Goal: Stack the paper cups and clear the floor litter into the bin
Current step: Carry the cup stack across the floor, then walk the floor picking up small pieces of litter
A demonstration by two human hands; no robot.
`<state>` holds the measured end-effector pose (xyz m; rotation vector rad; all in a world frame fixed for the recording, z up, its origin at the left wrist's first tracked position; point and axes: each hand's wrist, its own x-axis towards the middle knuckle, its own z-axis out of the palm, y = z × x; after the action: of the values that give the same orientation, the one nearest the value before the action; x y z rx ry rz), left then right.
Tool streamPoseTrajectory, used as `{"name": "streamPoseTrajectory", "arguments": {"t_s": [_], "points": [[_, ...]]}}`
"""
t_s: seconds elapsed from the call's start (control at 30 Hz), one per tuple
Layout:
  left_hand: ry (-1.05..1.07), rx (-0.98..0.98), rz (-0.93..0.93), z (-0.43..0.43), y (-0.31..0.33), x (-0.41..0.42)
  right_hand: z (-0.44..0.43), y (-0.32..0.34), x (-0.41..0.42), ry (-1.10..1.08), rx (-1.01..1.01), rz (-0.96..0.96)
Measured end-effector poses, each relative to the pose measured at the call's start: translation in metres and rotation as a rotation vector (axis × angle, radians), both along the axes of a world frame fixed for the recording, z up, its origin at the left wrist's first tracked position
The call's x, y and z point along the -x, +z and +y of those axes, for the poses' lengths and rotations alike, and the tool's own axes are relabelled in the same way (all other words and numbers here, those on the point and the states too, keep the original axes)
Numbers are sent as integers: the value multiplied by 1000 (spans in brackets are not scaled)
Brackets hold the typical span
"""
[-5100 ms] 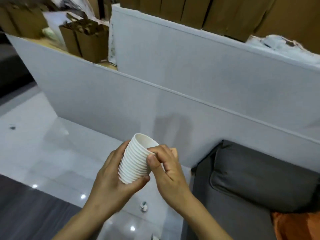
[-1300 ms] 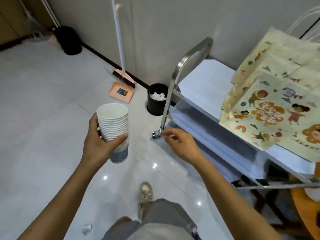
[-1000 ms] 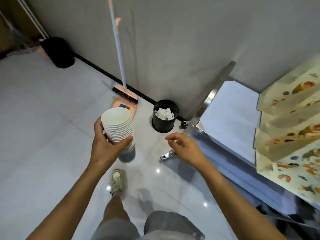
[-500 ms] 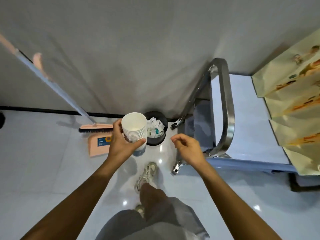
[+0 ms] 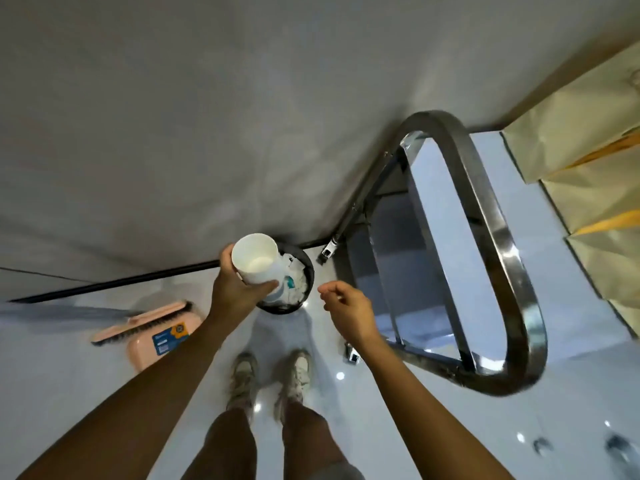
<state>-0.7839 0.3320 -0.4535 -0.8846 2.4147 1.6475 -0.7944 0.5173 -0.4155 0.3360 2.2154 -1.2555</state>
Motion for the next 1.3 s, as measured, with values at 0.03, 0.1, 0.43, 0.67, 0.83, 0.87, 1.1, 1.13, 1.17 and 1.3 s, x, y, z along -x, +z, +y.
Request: {"name": "streamPoseTrajectory", "arguments": {"t_s": [0.03, 0.1, 0.43, 0.67, 0.83, 0.87, 1.1, 1.13, 1.17, 1.3], "points": [[-38, 3, -8, -5, -14, 8, -5, -13, 5, -15, 4, -6], [-152, -2, -38, -14, -38, 17, -13, -33, 12, -48, 3, -18], [-579, 174, -329, -83, -53, 5, -37, -43, 4, -140, -44, -107], [-559, 50, -304, -71, -17, 1, -43, -15, -24, -250, 30, -68], [-911, 54, -209, -39, 38, -16, -24, 30, -81, -411, 40, -29], [-989, 43, -193, -32, 50, -20, -19, 41, -94, -445, 47, -22], [-1366, 163, -83, 55, 121, -86, 47, 76, -237, -684, 44, -22], [-1403, 178, -69, 72, 126, -102, 60, 77, -263, -737, 36, -20], [-1446, 191, -60, 88, 132, -116, 71, 78, -287, -785, 32, -31], [-1634, 150, -41, 164, 144, -204, 120, 85, -409, -960, 14, -50]]}}
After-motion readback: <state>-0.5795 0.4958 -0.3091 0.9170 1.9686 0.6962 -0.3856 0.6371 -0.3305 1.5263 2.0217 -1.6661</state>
